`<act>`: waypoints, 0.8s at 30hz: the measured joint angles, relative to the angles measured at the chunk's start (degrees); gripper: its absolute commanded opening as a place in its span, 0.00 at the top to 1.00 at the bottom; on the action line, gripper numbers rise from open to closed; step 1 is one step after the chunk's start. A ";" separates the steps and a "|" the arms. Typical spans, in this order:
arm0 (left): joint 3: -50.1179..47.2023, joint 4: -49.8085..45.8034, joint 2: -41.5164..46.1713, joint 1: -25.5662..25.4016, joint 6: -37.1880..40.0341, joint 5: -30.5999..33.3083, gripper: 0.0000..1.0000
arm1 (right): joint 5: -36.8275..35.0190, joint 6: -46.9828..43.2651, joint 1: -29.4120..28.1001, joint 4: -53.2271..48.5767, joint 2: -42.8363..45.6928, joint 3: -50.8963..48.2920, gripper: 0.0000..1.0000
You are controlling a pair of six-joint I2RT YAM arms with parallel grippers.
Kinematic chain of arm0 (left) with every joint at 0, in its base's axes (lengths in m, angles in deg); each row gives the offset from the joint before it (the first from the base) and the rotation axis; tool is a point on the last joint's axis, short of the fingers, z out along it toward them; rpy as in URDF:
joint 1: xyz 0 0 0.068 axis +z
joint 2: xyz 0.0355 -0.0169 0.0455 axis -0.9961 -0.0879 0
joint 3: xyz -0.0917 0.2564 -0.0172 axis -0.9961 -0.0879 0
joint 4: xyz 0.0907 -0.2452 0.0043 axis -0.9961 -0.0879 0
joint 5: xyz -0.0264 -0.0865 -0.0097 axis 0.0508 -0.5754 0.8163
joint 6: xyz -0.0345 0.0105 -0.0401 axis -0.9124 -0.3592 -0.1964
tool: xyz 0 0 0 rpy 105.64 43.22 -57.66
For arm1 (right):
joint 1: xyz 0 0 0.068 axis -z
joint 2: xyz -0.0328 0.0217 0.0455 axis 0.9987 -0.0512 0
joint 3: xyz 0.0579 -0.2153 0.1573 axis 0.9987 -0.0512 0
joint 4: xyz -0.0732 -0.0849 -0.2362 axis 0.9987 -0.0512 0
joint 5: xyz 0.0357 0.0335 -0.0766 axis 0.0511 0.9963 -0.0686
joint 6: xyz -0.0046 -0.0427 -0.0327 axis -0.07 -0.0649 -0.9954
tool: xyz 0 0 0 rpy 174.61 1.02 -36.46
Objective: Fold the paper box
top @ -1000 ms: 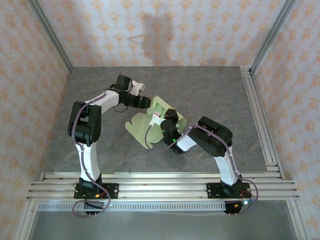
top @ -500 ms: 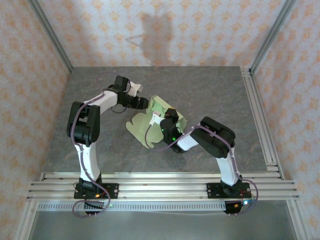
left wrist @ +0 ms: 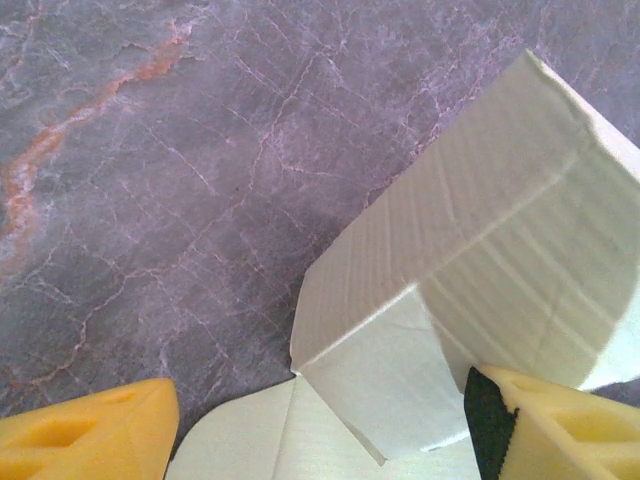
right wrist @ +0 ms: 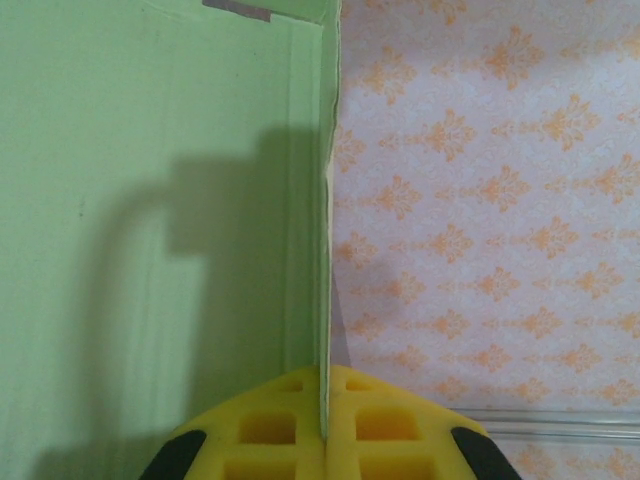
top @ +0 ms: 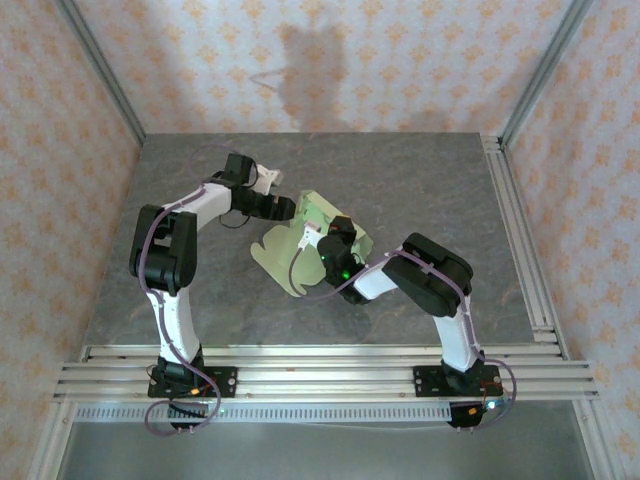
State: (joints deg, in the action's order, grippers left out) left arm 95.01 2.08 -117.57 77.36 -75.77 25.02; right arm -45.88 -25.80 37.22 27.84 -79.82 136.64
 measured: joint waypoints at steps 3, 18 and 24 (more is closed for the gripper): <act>-0.09 0.00 0.24 -0.02 0.68 -0.26 0.24 | -0.02 0.28 0.00 -0.68 0.00 0.28 1.00; 2.75 -3.39 0.02 -1.05 0.59 3.80 0.29 | 0.00 0.92 0.00 -2.58 0.00 1.20 1.00; 4.09 -3.54 -1.60 -1.79 0.55 3.87 0.29 | 0.02 1.33 0.00 -3.06 0.00 1.49 1.00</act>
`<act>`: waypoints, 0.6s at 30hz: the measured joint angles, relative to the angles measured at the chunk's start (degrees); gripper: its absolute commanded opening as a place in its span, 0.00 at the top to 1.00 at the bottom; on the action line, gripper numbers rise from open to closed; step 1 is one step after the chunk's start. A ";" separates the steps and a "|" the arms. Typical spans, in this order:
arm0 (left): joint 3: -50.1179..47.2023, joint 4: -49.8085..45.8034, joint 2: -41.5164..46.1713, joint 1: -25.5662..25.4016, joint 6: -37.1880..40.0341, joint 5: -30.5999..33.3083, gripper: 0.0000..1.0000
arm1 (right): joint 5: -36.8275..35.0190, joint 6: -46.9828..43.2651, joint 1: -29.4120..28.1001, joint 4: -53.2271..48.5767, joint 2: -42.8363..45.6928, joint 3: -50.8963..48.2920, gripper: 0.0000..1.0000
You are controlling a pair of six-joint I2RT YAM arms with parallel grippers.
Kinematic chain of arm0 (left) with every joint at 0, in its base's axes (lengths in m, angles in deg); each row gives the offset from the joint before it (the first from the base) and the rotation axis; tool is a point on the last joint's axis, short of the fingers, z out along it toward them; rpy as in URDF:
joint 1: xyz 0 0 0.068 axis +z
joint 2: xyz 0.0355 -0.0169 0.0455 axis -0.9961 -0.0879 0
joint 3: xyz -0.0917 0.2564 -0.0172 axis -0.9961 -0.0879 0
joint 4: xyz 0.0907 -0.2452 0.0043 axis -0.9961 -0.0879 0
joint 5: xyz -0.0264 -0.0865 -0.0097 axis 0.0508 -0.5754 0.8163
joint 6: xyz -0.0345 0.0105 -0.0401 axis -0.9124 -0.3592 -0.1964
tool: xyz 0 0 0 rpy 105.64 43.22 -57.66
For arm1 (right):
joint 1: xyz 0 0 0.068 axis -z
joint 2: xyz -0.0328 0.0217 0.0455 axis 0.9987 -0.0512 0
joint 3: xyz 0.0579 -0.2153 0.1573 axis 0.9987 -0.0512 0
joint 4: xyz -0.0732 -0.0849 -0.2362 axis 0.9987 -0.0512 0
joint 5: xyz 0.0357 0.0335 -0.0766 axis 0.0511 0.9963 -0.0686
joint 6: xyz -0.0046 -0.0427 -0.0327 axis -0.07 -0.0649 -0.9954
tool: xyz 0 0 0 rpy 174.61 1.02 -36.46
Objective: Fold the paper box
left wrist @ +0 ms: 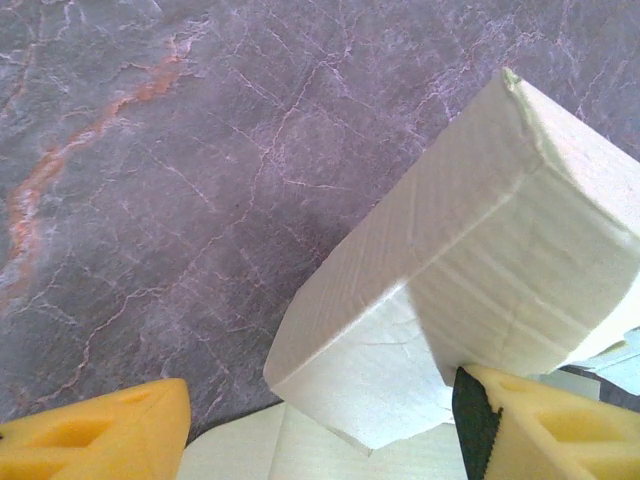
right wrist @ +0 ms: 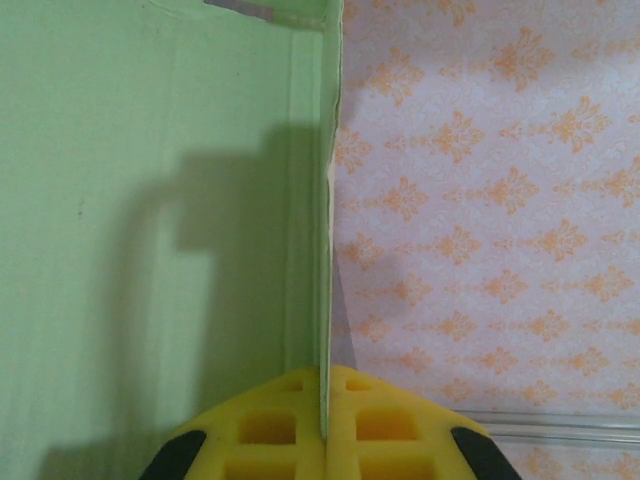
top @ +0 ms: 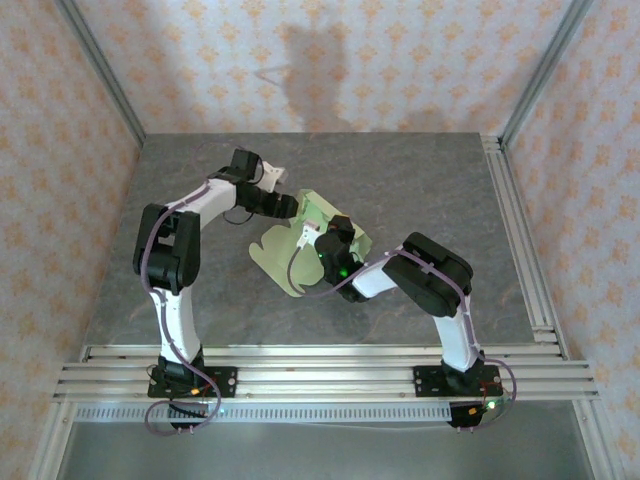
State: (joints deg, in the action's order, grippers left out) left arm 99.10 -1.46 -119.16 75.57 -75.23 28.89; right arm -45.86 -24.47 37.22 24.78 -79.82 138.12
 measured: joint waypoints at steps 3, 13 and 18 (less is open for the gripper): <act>0.00 -0.37 -0.70 -0.15 -0.04 0.02 0.30 | -0.02 0.17 0.00 -0.33 0.00 0.02 1.00; -0.04 -0.72 -1.22 -0.37 -0.17 0.20 0.30 | 0.48 4.20 0.00 -6.49 2.03 0.74 1.00; -0.74 -0.70 -0.63 -0.13 -0.31 0.11 0.30 | 2.38 9.05 0.02 -14.34 5.64 1.18 1.00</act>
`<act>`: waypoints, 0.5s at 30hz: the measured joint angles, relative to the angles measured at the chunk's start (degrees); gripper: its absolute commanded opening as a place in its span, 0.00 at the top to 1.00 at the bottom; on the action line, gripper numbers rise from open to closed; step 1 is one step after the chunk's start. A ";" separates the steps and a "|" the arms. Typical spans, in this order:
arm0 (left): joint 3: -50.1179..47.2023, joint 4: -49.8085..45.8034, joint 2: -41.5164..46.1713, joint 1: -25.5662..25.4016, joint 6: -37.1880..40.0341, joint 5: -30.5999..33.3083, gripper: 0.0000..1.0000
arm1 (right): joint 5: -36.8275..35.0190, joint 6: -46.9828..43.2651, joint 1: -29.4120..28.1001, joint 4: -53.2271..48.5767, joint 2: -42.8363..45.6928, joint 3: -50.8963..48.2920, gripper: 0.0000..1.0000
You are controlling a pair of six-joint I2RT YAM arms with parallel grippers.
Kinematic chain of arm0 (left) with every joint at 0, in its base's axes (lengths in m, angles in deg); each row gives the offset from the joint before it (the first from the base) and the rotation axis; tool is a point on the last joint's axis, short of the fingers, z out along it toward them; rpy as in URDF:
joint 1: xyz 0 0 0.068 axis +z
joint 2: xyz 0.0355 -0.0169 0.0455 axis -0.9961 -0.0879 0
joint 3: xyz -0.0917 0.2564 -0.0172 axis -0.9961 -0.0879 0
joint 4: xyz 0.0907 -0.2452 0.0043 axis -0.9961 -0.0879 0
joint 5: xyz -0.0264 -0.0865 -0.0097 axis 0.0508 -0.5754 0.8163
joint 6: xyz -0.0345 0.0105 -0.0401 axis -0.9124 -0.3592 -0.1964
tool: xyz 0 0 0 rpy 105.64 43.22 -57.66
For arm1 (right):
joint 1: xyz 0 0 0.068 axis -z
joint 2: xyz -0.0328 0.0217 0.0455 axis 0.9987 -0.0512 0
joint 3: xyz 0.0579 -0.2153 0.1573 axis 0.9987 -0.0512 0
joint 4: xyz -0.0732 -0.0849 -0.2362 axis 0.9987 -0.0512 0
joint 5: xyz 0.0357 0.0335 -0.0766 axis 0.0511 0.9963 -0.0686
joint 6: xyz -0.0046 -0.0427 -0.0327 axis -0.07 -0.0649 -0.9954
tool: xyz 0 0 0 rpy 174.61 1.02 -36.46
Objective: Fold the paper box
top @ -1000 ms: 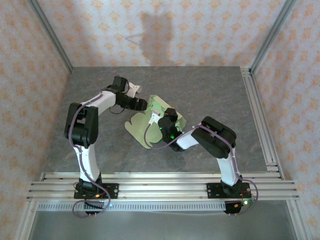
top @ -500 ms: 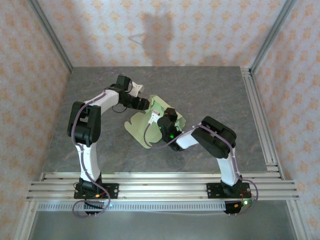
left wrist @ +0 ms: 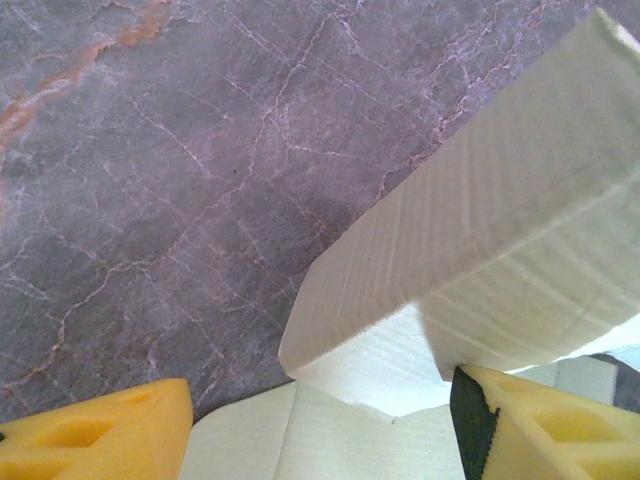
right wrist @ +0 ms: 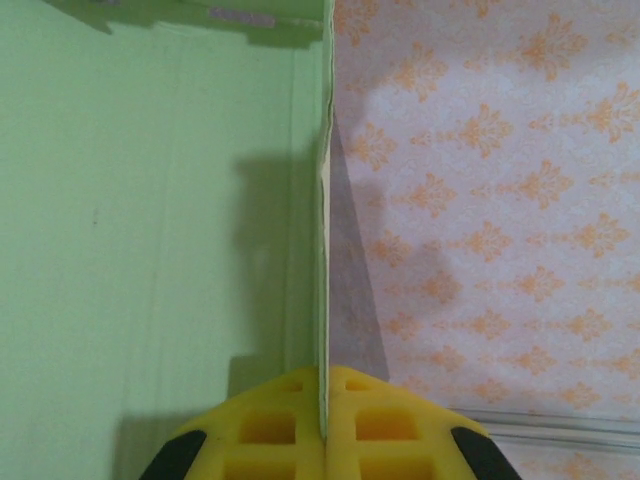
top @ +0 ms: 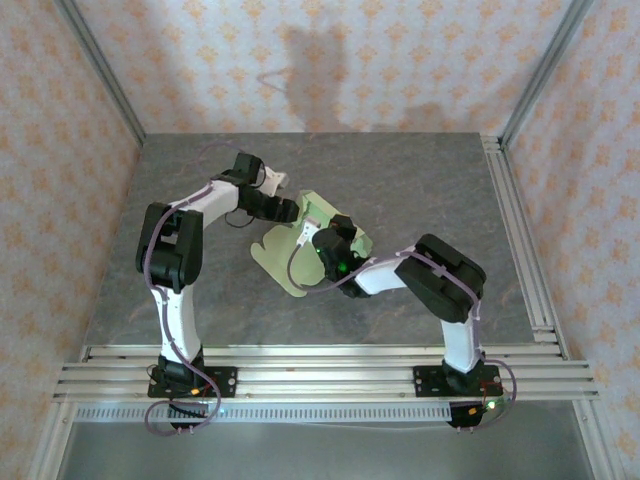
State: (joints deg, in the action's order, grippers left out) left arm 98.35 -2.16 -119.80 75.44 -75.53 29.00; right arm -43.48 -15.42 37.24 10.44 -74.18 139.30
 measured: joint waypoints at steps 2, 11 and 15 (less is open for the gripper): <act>-0.17 0.09 0.42 0.46 -0.48 -0.42 0.30 | 0.87 1.51 0.13 -2.34 1.05 0.04 1.00; -2.89 4.92 3.10 4.28 -3.21 -3.45 0.25 | 5.95 6.60 1.97 -12.55 5.42 0.07 1.00; -6.01 8.87 6.47 6.34 -6.16 -3.50 0.25 | 8.87 8.72 3.17 -17.11 8.37 0.09 1.00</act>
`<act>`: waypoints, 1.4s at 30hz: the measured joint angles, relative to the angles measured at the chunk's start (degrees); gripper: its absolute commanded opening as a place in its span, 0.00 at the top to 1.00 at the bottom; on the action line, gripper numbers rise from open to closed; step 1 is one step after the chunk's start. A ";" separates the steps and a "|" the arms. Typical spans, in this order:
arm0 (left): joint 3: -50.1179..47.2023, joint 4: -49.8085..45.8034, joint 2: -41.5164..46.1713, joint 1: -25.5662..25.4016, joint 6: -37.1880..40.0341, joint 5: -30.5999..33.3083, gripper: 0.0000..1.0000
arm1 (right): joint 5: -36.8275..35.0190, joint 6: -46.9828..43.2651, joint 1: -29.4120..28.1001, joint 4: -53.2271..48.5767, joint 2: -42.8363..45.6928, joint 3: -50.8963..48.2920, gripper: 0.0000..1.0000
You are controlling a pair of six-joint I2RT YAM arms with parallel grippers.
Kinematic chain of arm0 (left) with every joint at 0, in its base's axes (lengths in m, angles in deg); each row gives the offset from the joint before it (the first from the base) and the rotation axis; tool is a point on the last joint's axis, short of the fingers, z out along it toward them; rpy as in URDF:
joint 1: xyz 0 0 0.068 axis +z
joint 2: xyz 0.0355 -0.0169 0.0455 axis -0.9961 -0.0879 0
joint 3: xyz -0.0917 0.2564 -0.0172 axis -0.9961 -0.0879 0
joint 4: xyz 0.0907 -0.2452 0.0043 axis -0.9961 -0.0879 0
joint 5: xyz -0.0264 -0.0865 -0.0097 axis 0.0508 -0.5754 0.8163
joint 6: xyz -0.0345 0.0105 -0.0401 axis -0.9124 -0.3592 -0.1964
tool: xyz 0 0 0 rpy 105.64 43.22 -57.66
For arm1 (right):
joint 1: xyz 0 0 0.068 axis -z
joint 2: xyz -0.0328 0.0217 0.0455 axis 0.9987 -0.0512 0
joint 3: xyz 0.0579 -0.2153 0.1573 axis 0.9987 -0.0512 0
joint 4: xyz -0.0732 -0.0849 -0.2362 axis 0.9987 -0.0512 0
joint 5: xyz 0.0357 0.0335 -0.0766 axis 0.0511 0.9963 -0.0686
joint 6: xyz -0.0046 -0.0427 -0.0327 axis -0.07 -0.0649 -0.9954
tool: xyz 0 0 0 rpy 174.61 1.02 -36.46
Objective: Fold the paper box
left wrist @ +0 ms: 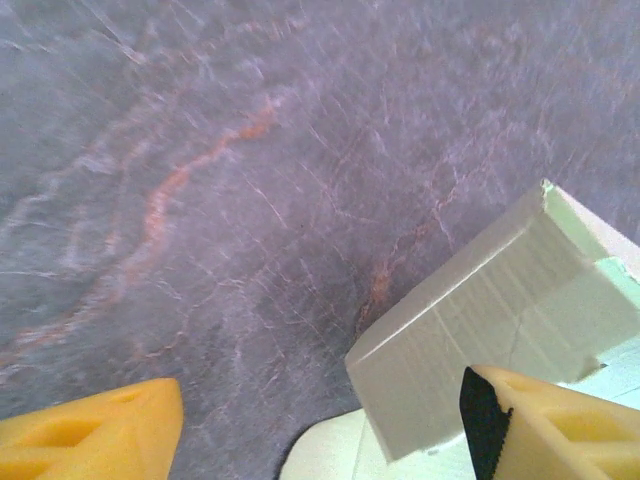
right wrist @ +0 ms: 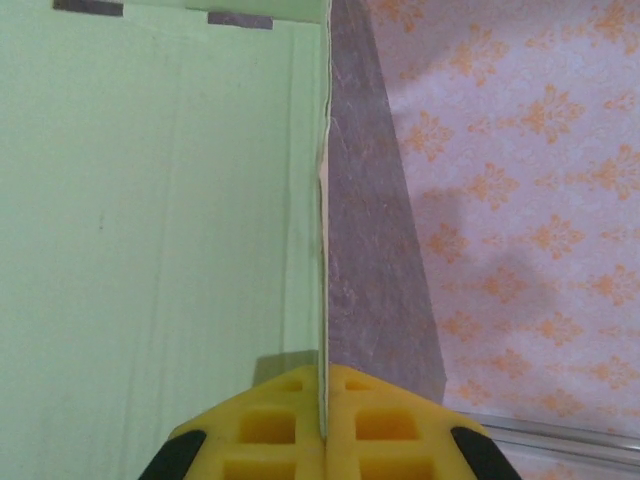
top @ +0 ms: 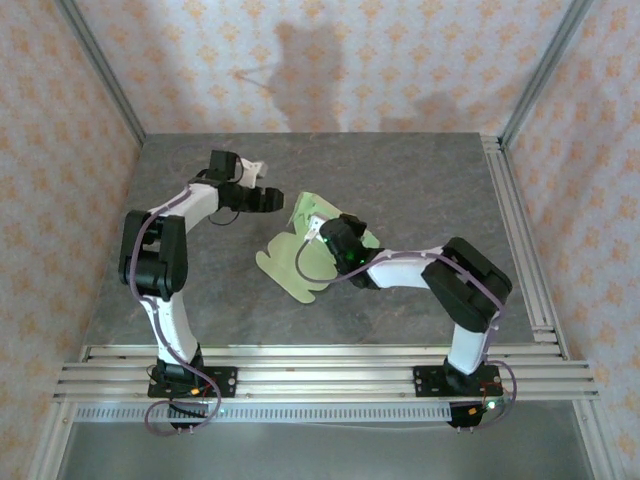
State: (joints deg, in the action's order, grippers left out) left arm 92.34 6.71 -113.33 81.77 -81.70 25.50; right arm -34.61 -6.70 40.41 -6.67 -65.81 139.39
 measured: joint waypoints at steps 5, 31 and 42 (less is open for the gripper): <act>-0.46 3.06 1.46 1.60 -2.23 2.05 0.25 | 0.87 -2.12 0.37 1.25 0.61 -0.17 1.00; 4.42 -1.14 -4.24 1.31 2.10 3.19 0.27 | -3.08 -26.40 -0.20 31.69 -10.23 -1.86 1.00; 7.43 -6.21 -4.39 0.37 11.39 1.33 0.30 | -3.32 -29.16 -0.57 34.64 -10.23 -2.03 1.00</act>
State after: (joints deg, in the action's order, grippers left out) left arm 99.78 0.50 -117.72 82.15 -70.31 26.83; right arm -37.93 -35.85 39.84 27.97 -76.04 137.36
